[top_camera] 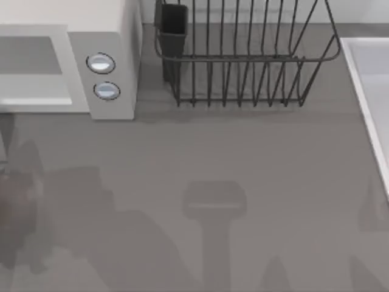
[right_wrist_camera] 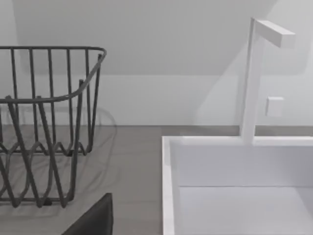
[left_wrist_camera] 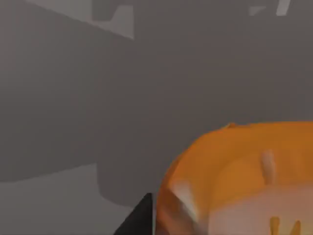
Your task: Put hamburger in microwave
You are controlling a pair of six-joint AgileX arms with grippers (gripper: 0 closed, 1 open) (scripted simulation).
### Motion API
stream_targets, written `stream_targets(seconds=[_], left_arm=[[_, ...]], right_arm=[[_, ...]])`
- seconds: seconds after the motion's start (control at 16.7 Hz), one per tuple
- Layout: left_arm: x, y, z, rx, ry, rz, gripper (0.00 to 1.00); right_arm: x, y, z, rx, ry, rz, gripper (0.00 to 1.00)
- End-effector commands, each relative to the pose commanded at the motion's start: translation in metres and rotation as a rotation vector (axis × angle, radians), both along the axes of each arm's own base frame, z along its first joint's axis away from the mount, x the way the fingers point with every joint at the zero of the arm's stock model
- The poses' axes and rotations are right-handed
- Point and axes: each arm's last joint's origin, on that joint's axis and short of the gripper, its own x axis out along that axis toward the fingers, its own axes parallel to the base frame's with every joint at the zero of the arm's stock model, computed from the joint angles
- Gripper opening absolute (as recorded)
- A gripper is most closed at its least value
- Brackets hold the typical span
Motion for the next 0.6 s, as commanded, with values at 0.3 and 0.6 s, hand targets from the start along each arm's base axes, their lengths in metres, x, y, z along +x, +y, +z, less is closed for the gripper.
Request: stream_targets(seconds=[0.3, 0.6], left_arm=[[-0.005, -0.002, 0.056, -0.005, 0.023, -0.003, 0.00], [-0.006, -0.003, 0.069, -0.002, 0.010, 0.000, 0.00]], right_arm=[[0.000, 0.000, 0.000, 0.000, 0.000, 0.000, 1.00], [0.000, 0.000, 0.000, 0.000, 0.000, 0.000, 1.00]])
